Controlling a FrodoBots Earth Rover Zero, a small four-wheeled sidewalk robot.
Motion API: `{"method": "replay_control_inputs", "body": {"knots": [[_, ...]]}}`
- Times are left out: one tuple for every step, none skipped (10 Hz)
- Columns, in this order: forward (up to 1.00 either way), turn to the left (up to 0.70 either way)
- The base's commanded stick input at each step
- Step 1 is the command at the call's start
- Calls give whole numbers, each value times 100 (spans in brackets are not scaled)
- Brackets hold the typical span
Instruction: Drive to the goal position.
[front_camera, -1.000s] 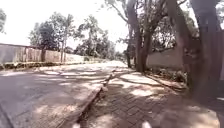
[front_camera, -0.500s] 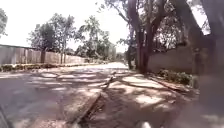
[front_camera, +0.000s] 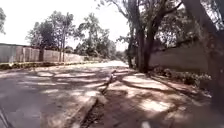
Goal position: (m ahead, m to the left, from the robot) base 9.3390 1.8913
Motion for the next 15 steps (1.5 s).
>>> {"method": "replay_control_inputs", "body": {"knots": [[70, 0], [70, 0], [70, 0], [70, 0], [70, 0], [70, -35], [70, -35], [70, -26], [70, -10], [70, 0], [70, 0], [70, 0], [70, 0], [70, 0], [70, 0]]}}
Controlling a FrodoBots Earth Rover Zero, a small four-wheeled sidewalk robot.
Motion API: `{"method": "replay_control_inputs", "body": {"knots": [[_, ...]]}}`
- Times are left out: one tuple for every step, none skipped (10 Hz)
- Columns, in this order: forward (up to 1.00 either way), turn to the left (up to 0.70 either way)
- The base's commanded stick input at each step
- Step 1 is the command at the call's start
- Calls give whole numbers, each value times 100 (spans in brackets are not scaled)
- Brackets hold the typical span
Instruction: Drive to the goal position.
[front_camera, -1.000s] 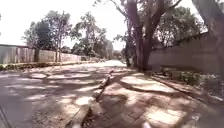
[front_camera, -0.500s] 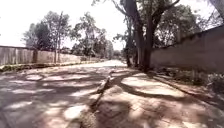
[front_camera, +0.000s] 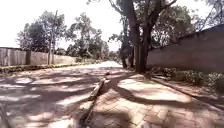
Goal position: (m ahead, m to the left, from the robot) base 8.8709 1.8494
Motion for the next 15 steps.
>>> {"method": "replay_control_inputs", "body": {"knots": [[70, 0], [70, 0], [70, 0], [70, 0], [70, 0], [85, 0], [85, 0], [85, 0], [85, 0], [85, 0], [85, 0], [85, -34], [85, -34], [85, -29], [85, -14]]}}
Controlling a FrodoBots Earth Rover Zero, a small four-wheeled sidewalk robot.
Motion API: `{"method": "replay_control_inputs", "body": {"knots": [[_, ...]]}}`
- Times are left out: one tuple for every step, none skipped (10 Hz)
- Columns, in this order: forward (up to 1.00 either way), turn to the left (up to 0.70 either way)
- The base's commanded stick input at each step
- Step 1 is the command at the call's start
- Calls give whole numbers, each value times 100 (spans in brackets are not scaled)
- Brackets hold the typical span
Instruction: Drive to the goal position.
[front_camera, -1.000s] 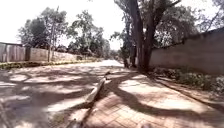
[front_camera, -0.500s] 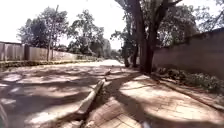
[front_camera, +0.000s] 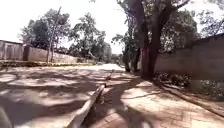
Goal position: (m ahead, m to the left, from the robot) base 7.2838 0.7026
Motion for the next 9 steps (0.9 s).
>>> {"method": "replay_control_inputs", "body": {"knots": [[85, 0], [85, 0], [85, 0], [85, 0], [85, 0], [85, -7], [85, -14], [85, -22], [85, -30]]}}
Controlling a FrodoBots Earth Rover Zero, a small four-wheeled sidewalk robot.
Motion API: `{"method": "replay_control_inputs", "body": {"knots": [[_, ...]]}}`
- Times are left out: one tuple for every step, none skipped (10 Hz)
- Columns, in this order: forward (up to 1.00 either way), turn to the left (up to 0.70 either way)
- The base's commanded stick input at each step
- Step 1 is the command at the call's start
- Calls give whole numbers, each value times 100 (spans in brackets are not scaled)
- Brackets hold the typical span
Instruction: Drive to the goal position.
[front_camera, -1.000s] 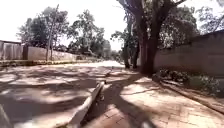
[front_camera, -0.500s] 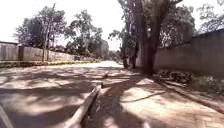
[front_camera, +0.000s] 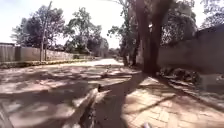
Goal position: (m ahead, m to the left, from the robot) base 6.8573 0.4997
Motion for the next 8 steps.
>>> {"method": "replay_control_inputs", "body": {"knots": [[85, -9], [85, -3], [85, -8], [85, -25], [85, -30], [85, -20], [85, 0], [85, 0]]}}
